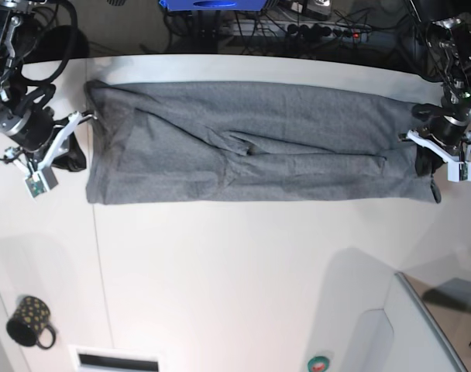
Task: Layout the t-shirt on the table in an organized manner, then fold the t-shirt properly
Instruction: 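Fold the held strip end with the left gripper toward the right gripper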
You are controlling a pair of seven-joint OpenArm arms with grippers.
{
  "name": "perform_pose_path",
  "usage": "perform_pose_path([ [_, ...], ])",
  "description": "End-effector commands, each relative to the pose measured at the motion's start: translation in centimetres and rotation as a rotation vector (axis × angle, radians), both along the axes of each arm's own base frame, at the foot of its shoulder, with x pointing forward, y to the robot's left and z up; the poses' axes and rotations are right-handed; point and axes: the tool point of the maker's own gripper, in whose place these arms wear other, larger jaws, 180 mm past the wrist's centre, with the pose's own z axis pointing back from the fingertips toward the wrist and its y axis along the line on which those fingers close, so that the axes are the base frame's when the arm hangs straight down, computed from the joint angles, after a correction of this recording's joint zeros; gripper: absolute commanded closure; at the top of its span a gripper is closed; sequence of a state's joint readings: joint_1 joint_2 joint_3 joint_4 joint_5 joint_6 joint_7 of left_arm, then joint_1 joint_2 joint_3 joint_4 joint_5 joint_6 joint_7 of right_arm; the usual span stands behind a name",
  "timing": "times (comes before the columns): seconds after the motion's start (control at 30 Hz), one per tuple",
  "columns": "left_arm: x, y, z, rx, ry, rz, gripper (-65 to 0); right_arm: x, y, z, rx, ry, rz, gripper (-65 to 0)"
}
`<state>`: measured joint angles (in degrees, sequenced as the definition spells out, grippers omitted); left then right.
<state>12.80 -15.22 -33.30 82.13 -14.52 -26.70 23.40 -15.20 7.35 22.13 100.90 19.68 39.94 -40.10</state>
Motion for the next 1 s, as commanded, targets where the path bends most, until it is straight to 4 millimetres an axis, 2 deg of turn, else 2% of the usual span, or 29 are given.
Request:
perform_pose_path([
  [0.0,0.8,-0.2,1.6,0.014,-0.049,-0.006,0.0,0.9,0.0,1.3,0.010,-0.052,0.003,-2.3],
  [0.23,0.6,-4.5,1.5,-0.054,-0.035,-0.019,0.0,0.9,0.0,1.2,0.011,-0.051,0.002,-2.3],
  [0.63,1.8,-15.6,-1.1,-0.025,0.052,-0.256,0.0,0.9,-0.2,1.2,0.010,-0.051,-0.002,-2.3],
  [0.97,2.5,-22.9,-2.2,-0.054,0.073,-0.370,0.0,1.0,-0.2,1.3,0.011,-0.053,-0.002,-2.3],
])
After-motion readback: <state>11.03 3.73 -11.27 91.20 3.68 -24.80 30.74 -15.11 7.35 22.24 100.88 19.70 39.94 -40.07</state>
